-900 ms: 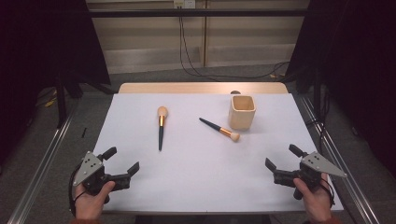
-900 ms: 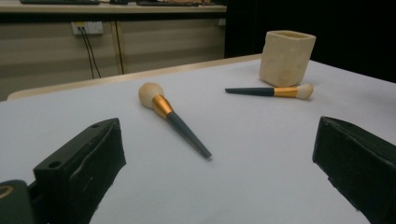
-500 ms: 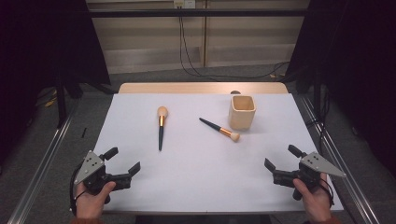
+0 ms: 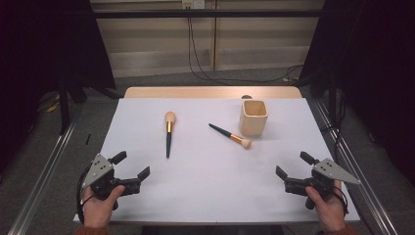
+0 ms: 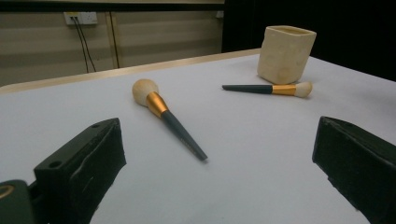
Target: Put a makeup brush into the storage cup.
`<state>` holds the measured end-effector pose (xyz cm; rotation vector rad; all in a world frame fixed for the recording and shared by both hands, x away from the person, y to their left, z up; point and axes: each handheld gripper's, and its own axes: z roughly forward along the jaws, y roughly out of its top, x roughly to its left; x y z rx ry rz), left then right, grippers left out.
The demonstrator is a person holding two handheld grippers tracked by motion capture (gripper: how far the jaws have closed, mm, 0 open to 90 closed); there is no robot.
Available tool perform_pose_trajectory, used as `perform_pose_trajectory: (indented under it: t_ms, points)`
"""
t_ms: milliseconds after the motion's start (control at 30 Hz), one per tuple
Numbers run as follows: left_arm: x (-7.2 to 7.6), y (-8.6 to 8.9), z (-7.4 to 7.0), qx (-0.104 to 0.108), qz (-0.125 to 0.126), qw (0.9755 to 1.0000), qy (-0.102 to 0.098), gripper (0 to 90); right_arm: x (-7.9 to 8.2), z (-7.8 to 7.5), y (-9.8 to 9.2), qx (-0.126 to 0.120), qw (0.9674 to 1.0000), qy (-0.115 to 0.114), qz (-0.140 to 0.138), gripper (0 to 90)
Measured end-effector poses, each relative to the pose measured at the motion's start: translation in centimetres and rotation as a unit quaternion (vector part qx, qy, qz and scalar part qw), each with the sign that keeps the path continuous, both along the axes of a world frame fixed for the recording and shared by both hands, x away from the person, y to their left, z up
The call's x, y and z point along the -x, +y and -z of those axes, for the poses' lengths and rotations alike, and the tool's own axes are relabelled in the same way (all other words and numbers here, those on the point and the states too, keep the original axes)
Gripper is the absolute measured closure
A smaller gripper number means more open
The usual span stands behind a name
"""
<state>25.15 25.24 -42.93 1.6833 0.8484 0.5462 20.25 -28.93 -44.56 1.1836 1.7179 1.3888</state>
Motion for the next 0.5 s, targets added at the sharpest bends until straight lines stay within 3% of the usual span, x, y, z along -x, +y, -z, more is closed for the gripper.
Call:
perform_pose_trajectory:
  t_ms: [133, 500]
  points:
    - [-0.7, -0.2, -0.1, -0.005, 0.011, 0.9999, -0.002, 2.4, 0.1, -0.1, 0.0, 0.003, 1.0000, -0.003, 0.000, 0.0]
    - [-2.9, -1.7, -1.0, -0.014, 0.013, 0.9997, -0.015, 2.7, 0.0, 0.0, 0.2, 0.001, 1.0000, 0.000, -0.005, 0.0]
